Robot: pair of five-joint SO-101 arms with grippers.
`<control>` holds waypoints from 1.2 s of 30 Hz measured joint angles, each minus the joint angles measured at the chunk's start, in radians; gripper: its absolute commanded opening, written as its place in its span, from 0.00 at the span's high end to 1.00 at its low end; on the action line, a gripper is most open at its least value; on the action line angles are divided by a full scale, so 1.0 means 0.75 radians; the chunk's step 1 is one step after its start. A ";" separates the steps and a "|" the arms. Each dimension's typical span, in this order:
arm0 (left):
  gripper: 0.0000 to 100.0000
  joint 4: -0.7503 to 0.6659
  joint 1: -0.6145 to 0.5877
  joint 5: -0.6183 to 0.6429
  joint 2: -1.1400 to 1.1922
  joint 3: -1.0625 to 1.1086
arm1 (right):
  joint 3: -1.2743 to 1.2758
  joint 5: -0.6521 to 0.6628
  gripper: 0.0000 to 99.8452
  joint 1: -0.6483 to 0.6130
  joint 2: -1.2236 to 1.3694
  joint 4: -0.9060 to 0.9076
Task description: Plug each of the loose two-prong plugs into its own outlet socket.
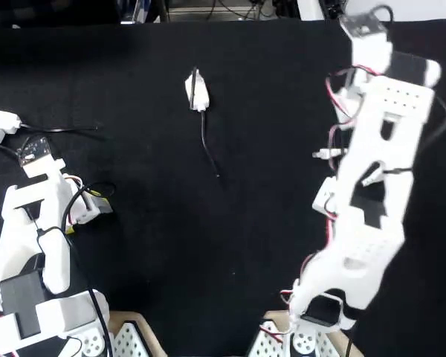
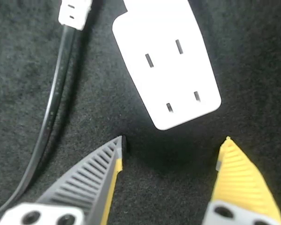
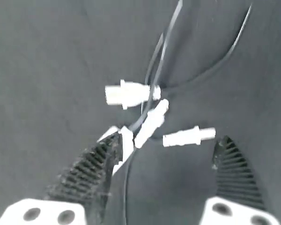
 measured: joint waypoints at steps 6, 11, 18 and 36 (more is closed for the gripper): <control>0.68 0.000 0.000 0.000 0.000 0.000 | 0.378 0.078 0.70 0.205 -0.076 -0.260; 0.68 0.000 0.000 0.000 0.000 0.000 | 0.679 0.076 0.70 0.280 -0.082 -0.395; 0.68 0.000 0.000 0.000 0.000 0.000 | 0.900 -0.023 0.70 0.291 -0.172 -0.501; 0.68 0.000 0.004 0.000 0.000 0.000 | 1.567 -0.567 0.70 -0.155 -0.765 -0.761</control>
